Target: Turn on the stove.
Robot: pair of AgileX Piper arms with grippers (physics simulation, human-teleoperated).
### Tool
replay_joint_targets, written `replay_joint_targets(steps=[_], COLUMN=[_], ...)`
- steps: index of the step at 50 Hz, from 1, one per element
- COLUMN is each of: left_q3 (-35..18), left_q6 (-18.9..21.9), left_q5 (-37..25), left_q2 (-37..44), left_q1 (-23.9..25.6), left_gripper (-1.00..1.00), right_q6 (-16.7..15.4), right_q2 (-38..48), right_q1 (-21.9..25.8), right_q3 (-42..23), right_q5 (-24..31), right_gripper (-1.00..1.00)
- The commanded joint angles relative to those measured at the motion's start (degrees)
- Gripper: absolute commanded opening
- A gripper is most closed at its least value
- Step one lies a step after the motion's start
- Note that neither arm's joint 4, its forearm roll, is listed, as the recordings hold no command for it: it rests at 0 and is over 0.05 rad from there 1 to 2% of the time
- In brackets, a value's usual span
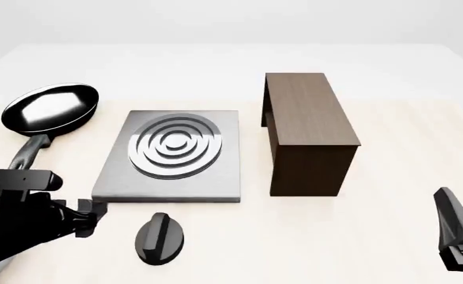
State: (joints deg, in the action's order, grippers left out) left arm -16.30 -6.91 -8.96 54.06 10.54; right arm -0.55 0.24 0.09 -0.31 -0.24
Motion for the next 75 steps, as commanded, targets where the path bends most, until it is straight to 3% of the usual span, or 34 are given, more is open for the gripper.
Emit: replay_joint_targets(steps=[1,41,53,70,75], left_q3=[2.2,7.7,9.6,10.3,10.4], left_q6=[-2.9,-10.6,-12.8,-14.1,-16.5], left_q5=[2.8,15.4,22.8,25.5,26.0], left_q2=[2.4,13.6,20.4,22.9,23.1], left_q1=[2.7,11.0,11.8,12.9,15.6], left_gripper=[1.00,1.00,1.00,1.00,1.00], right_q6=[0.1,0.1,0.1,0.1,0.0], right_q2=[0.0,0.0,0.0,0.0,0.0], right_q1=[0.0,0.0,0.0,0.0,0.0], right_q3=[0.0,0.0,0.0,0.0,0.0], right_q5=[0.0,0.0,0.0,0.0,0.0], right_gripper=[1.00,1.00,1.00,1.00,1.00])
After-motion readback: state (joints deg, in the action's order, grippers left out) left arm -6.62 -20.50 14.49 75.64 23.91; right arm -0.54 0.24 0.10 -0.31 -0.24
